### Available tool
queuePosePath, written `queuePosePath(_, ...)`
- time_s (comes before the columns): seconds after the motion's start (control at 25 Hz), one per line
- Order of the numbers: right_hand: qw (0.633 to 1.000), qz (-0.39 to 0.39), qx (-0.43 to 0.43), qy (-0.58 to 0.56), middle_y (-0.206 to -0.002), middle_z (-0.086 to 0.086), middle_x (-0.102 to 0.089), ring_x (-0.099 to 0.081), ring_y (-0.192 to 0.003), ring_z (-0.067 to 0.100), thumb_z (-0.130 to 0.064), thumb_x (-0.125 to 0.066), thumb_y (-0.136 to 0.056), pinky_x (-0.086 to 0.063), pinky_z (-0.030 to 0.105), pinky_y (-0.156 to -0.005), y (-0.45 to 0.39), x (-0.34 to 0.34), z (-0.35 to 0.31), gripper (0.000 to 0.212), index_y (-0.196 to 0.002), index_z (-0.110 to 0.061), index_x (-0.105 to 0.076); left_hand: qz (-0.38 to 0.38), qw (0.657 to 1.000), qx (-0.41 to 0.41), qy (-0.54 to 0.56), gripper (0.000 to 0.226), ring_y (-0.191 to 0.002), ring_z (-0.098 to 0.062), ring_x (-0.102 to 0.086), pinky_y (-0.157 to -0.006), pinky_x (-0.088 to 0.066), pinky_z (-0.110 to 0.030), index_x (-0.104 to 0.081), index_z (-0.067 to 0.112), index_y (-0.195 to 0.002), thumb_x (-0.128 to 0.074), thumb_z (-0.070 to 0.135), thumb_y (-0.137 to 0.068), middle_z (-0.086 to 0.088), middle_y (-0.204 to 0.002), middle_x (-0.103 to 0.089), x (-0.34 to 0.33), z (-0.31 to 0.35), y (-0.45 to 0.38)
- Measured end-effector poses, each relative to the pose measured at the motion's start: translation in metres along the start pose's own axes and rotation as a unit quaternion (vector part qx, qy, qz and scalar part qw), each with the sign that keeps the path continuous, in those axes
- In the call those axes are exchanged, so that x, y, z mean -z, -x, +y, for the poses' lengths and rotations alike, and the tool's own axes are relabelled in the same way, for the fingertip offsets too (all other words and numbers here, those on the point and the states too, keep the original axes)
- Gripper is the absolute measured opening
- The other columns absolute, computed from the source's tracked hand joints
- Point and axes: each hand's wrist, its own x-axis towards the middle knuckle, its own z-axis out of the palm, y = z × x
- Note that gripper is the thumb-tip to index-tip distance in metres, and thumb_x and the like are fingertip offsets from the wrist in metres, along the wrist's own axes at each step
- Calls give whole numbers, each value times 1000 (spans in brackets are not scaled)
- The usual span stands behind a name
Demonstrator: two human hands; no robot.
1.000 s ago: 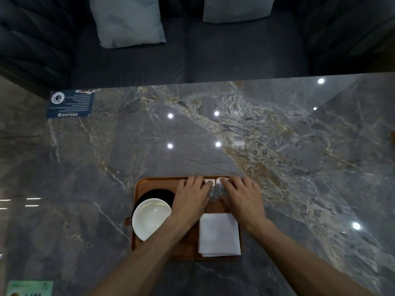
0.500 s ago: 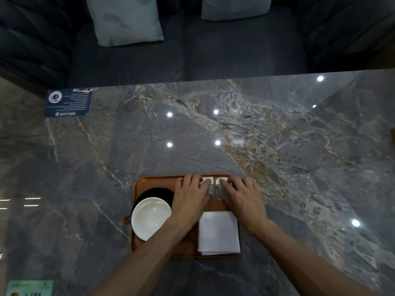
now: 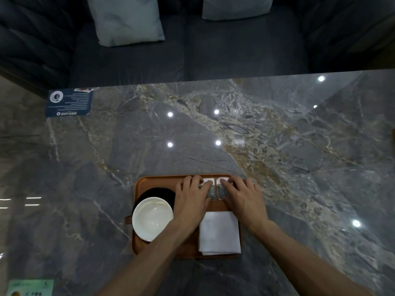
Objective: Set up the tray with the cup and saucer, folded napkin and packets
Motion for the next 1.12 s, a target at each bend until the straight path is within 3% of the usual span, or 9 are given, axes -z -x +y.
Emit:
queuePosePath(0.64, 999, -30, -19, -31, -123, 2, -60, -55, -98, 29, -36, -67, -86, -46, 42, -77, 0, 2, -2, 48, -132, -26, -57, -3, 1000, -1, 3, 41, -124, -22, -39, -104, -29, -44, -46, 35, -131, -54, 38, -92, 2, -133, -46, -2, -3, -2)
queuePosePath(0.88, 995, -4, -46, -88, -117, 4, -60, -57, -99, 27, -34, -74, -79, -49, 39, -80, 0, 12, -3, 54, -130, -24, -57, -2, 992, 23, 122, 41, -119, -17, -42, -98, -32, -36, -52, 34, -125, -64, 36, -85, 4, -127, -47, 3, -2, -3)
queuePosePath(1.12, 994, -64, -58, -73, -119, -2, -60, -51, -108, 22, -45, -55, -91, -46, 38, -89, 8, 25, 2, 39, -126, -28, -59, -47, 978, 26, 202, 33, -108, -14, -51, -93, -45, -34, -61, 30, -115, -66, 36, -83, 5, -116, -54, 22, -9, 3)
